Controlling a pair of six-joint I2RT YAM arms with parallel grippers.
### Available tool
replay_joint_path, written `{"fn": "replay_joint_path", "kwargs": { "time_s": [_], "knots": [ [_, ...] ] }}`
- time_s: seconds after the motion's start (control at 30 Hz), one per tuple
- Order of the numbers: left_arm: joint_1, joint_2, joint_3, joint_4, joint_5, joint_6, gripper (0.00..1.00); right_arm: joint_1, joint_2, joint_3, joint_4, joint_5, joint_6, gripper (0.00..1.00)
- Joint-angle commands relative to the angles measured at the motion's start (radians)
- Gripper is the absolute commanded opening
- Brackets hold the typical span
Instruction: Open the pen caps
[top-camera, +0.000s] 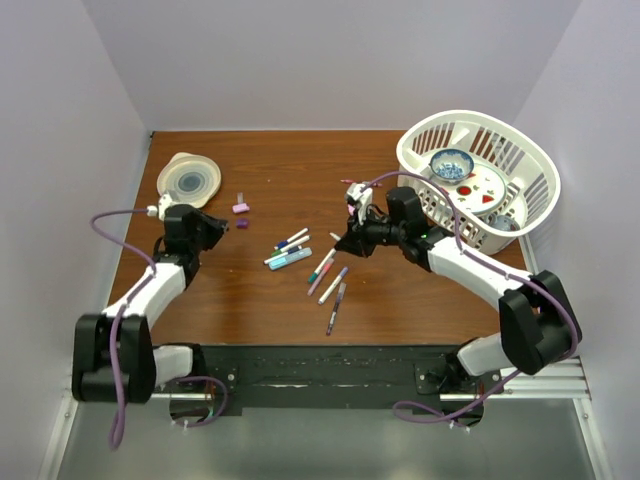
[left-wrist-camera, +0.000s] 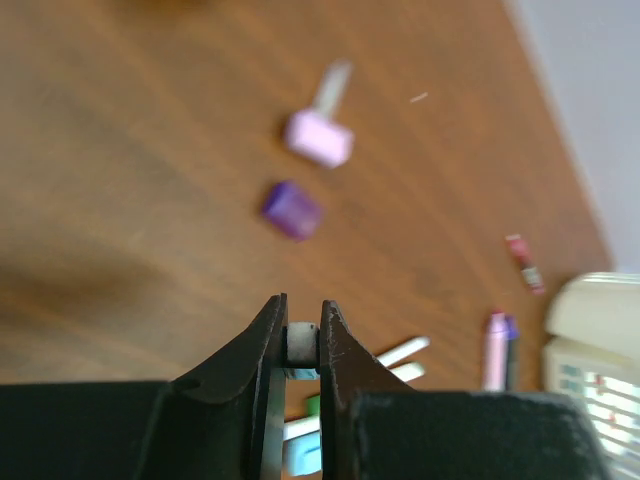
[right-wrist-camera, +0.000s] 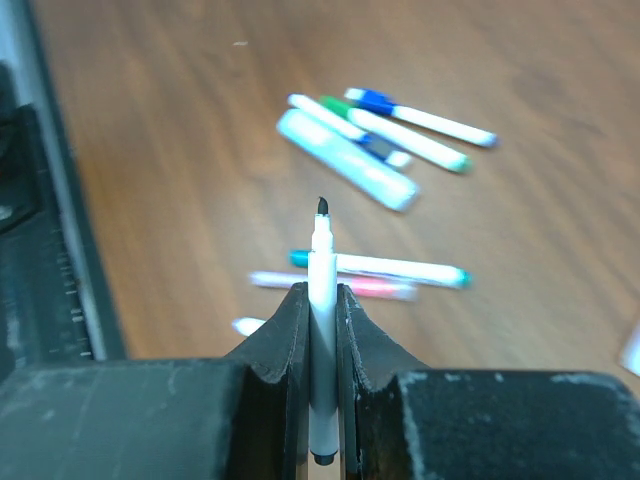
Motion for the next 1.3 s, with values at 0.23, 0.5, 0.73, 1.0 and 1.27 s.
{"fn": "replay_joint_path", "kwargs": {
  "time_s": [0.23, 0.5, 0.73, 1.0, 1.27],
  "knots": [
    [0.023, 0.268, 0.057, 0.008, 0.043, 0.041, 0.14, -0.037, 0.01, 0.027, -0.059, 0.019, -0.067, 0.0],
    [0.06, 0.371, 0.14, 0.026, 0.081, 0.032, 0.51, -0.054, 0.027, 0.03, -0.066, 0.072, -0.077, 0.0],
    [0.086, 0.267, 0.183, 0.022, 0.176, 0.104, 0.74, -0.08, 0.044, 0.037, -0.077, 0.208, -0.077, 0.0],
    [0.089, -0.003, 0.178, 0.094, 0.491, 0.38, 0.87, -0.083, 0.122, 0.044, -0.048, 0.481, -0.04, 0.08],
    [0.057, -0.19, 0.086, -0.078, 0.509, 0.558, 0.88, -0.083, 0.261, 0.142, -0.118, 0.54, -0.102, 0.15]
  ]
}}
